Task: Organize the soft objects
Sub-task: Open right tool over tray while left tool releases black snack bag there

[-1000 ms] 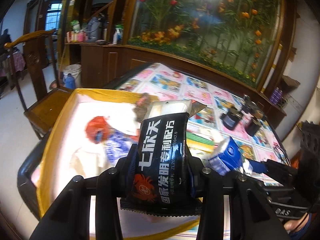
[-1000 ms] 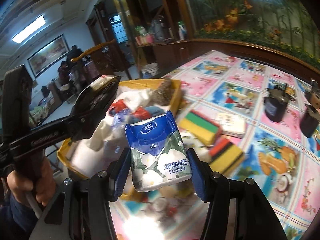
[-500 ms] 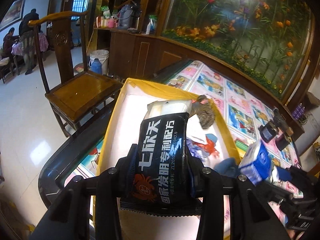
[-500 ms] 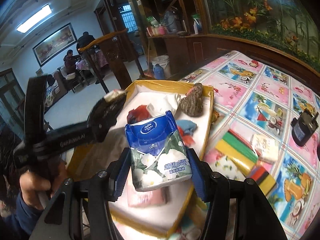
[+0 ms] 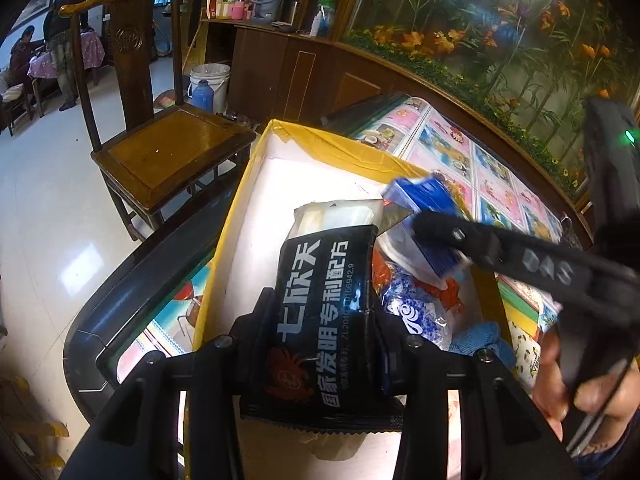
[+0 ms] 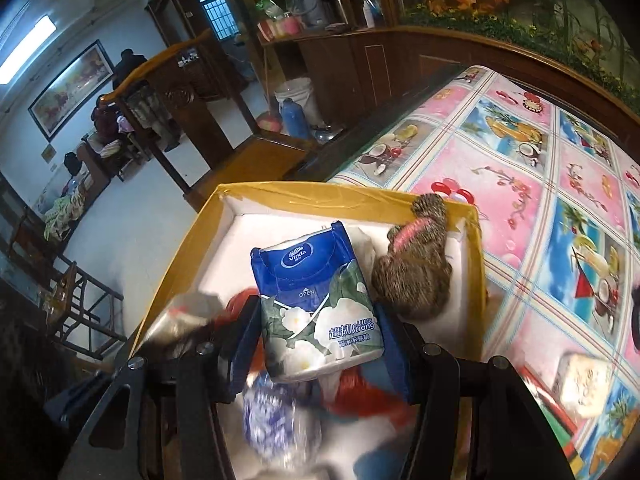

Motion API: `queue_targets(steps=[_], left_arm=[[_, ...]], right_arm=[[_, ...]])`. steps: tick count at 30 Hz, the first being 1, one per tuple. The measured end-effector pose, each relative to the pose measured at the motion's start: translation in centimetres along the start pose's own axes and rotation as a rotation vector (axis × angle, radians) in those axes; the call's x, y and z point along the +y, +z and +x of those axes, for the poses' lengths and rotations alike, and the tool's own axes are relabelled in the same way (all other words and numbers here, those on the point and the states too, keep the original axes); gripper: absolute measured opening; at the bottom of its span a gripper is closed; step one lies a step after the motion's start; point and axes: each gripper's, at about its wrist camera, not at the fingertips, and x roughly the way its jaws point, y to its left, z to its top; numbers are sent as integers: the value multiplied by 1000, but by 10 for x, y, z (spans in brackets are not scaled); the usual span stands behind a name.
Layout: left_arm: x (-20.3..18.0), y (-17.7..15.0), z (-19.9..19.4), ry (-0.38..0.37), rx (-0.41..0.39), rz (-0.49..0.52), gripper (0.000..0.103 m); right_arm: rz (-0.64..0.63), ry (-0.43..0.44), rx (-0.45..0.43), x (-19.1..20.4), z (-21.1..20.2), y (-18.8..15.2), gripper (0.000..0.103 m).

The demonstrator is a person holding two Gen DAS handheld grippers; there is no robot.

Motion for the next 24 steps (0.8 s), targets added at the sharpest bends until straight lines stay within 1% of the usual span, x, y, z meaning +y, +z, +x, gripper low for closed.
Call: queue_targets(steps=[5, 12, 17, 19, 24], left_arm=[[0, -1, 1, -3, 3, 3, 42], [5, 2, 2, -10, 6, -26, 43], [4, 1, 0, -13, 3, -23, 50], [3, 0, -2, -22, -6, -14, 61], [1, -2, -9, -26, -37, -5, 68]], right_arm=[[16, -4, 40, -1, 26, 13, 61], [16, 1, 53, 2, 35, 18, 62], [29, 13, 59, 2, 35, 16, 63], [29, 14, 59, 2, 33, 15, 63], [25, 20, 41, 3, 21, 13, 66]])
